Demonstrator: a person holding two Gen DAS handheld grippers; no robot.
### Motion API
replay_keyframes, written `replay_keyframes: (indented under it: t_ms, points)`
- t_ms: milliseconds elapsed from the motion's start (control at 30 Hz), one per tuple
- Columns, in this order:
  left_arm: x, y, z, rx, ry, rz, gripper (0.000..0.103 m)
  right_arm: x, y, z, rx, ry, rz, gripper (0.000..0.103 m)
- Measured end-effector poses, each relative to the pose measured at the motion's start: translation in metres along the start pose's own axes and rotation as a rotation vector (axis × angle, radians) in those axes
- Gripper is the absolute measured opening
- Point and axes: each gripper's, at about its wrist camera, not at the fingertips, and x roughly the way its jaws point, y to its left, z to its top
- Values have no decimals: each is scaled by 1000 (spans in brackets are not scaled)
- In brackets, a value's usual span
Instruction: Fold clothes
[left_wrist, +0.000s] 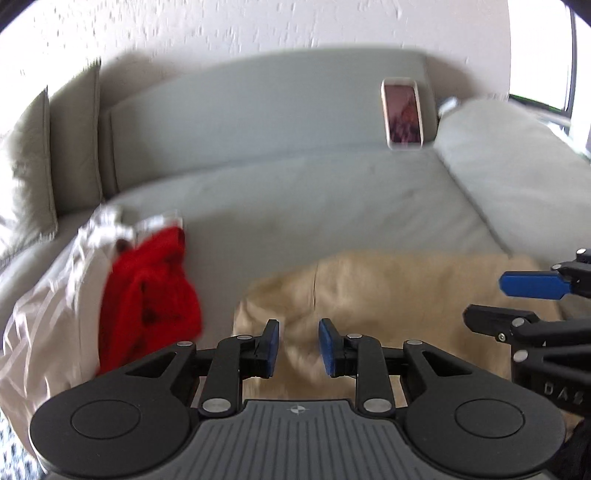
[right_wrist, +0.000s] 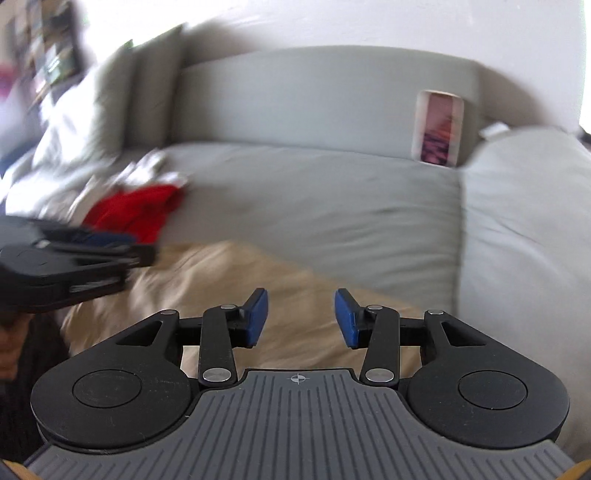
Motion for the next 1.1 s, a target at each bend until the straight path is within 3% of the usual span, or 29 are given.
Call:
replay_keyframes:
  t_ms: [267, 400, 533, 667, 733, 800, 867, 967, 1100]
  points:
    - [-2, 17, -16, -7, 82, 31, 29, 3, -11, -22, -34, 189, -119, 51]
    - [-15, 26, -21, -19, 79, 13, 30, -15, -32, -33, 52, 228, -138, 51]
    - [-21, 34, -17, -83, 63, -17, 45, -37, -44, -38, 170, 174, -88, 51]
    - [-20, 25, -11, -71, 44, -11, 46, -42, -49, -41, 274, 107, 7, 52]
    - [-22, 15, -10, -41, 30, -45, 46, -42, -43, -41, 275, 86, 55, 50]
    - [-21, 3, -11, 7, 46, -83, 45, -37, -34, -42, 231, 105, 80, 46]
    - [-13, -6, -16, 49, 97, -92, 45, -31, -23, -45, 176, 143, 93, 44]
    - [-11, -8, -21, 75, 111, -88, 46, -21, -10, -49, 101, 197, 109, 43]
    - [-13, 8, -19, -7, 102, -120, 47, -23, -20, -52, 156, 213, 131, 42]
